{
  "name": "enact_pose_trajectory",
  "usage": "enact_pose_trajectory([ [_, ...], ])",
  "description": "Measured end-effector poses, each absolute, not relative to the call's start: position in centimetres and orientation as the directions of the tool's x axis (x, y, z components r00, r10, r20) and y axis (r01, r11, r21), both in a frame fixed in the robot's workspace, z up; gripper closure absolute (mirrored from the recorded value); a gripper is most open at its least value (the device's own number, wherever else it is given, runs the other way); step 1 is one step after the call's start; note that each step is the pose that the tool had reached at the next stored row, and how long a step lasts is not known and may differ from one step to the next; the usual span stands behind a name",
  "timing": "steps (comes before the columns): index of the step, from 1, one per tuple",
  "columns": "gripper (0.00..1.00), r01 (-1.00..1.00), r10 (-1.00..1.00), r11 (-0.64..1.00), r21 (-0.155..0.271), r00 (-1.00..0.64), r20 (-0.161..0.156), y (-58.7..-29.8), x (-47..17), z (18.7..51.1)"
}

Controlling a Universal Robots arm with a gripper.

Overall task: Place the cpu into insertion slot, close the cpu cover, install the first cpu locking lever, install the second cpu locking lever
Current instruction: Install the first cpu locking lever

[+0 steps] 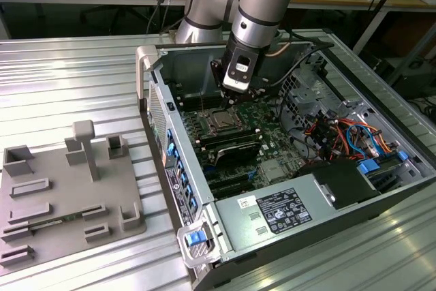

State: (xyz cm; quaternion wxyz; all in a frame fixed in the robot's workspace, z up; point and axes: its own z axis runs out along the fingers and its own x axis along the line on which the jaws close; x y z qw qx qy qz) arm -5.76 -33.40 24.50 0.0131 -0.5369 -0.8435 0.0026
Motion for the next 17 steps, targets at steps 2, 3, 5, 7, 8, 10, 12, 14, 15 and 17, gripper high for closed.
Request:
enact_pose_trajectory([
  [2, 0.89, 0.906, 0.906, 0.424, -0.018, -0.423, 0.019, -33.4, -5.76, 24.5],
  [3, 0.89, 0.906, 0.906, 0.424, -0.018, -0.423, 0.019, -33.4, -5.75, 24.5],
  [5, 0.89, 0.906, 0.906, 0.424, -0.018, -0.423, 0.019, -33.4, -5.76, 24.5],
  [7, 0.89, 0.905, 0.905, 0.424, -0.018, -0.424, 0.019, -33.4, -5.76, 24.51],
  [8, 0.89, 0.905, 0.905, 0.425, -0.018, -0.425, 0.019, -33.4, -5.76, 24.51],
  [10, 0.89, 0.904, 0.904, 0.427, -0.018, -0.426, 0.019, -33.39, -5.75, 24.51],
  [12, 0.89, 0.903, 0.903, 0.43, -0.018, -0.43, 0.019, -33.39, -5.75, 24.55],
  [14, 0.89, 0.901, 0.902, 0.433, -0.018, -0.432, 0.02, -33.39, -5.75, 24.57],
  [15, 0.89, 0.901, 0.901, 0.434, -0.018, -0.434, 0.019, -33.4, -5.75, 24.59],
  [17, 0.89, 0.899, 0.899, 0.438, -0.018, -0.437, 0.019, -33.4, -5.76, 24.63],
])
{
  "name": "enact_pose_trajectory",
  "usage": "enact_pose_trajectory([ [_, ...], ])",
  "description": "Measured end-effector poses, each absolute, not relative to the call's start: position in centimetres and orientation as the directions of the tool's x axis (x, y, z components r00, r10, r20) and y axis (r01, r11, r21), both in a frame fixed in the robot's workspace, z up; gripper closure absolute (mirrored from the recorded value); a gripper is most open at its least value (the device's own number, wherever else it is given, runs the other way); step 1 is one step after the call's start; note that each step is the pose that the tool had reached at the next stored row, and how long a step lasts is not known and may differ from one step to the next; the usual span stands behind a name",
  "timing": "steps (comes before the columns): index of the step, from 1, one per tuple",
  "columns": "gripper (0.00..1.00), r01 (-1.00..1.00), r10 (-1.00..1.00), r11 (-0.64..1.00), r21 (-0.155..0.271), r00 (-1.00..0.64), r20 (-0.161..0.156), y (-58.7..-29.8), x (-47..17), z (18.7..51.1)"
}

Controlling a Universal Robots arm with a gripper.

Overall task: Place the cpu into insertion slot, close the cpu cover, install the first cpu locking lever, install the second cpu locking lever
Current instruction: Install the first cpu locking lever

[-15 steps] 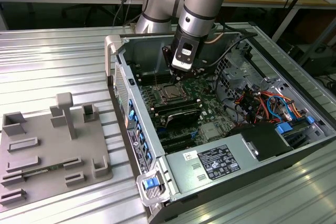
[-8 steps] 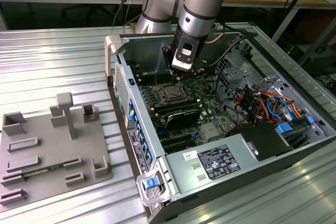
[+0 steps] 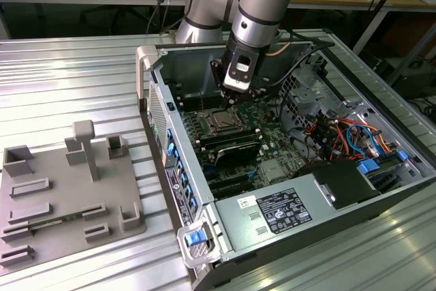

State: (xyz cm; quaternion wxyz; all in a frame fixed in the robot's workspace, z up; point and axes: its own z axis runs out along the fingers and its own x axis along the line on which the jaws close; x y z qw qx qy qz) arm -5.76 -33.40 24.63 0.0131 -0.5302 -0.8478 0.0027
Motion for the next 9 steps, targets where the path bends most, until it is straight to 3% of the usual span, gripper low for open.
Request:
enact_pose_trajectory([
  [9, 0.89, 0.896, 0.897, 0.443, -0.018, -0.442, 0.019, -33.4, -5.76, 24.76],
])
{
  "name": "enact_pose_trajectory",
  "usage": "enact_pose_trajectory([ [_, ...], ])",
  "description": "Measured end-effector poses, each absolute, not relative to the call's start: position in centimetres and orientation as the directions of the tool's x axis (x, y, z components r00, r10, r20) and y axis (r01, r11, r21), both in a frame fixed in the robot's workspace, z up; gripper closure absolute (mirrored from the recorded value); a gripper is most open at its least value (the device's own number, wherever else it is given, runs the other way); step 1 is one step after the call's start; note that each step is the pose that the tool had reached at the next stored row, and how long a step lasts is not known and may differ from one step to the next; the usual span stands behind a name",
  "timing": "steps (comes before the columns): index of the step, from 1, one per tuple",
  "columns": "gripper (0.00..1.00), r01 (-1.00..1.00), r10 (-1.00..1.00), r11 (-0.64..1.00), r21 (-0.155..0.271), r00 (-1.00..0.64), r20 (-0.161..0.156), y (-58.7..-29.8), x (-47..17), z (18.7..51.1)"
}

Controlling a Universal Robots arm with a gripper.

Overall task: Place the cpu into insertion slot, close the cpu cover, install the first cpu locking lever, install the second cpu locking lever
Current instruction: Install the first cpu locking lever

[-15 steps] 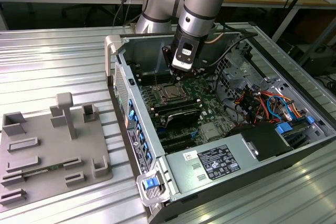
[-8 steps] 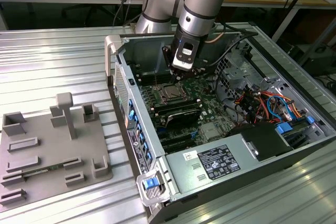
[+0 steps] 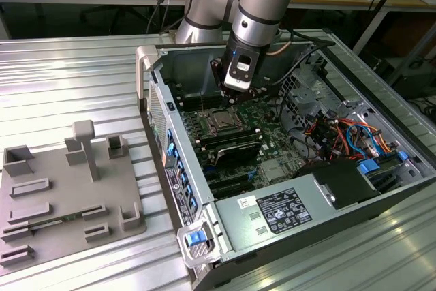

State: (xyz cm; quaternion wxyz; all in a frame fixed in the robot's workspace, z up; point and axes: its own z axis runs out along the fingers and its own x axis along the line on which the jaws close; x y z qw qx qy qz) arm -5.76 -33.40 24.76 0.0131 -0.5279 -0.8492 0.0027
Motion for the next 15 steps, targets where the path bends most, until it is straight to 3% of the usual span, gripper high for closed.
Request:
enact_pose_trajectory([
  [15, 0.89, 0.878, 0.878, 0.478, -0.018, -0.478, 0.02, -33.4, -5.8, 26.0],
])
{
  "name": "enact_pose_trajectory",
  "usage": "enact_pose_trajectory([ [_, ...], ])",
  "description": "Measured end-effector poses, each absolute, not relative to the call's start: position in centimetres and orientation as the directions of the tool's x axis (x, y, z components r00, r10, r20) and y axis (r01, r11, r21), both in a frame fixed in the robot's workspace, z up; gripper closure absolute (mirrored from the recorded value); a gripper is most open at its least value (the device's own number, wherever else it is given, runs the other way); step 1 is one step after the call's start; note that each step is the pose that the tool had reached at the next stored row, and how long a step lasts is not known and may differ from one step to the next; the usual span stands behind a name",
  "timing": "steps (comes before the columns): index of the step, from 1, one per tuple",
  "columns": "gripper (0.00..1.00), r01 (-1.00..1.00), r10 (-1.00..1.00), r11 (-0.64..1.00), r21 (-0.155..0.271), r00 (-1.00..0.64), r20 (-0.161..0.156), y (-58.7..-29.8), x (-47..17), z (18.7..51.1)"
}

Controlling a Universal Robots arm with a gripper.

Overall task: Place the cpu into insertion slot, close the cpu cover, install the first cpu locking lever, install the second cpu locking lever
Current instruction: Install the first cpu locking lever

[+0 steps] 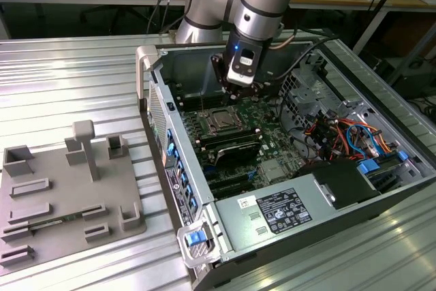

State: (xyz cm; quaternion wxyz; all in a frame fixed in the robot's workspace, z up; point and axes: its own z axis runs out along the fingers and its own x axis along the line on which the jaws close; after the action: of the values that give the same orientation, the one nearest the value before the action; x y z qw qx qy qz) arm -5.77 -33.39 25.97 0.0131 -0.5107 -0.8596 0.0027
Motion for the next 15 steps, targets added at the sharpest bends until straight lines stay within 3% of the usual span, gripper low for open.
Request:
enact_pose_trajectory([
  [15, 0.89, 0.811, 0.811, 0.584, -0.016, -0.584, 0.023, -33.41, -6.32, 25.99],
])
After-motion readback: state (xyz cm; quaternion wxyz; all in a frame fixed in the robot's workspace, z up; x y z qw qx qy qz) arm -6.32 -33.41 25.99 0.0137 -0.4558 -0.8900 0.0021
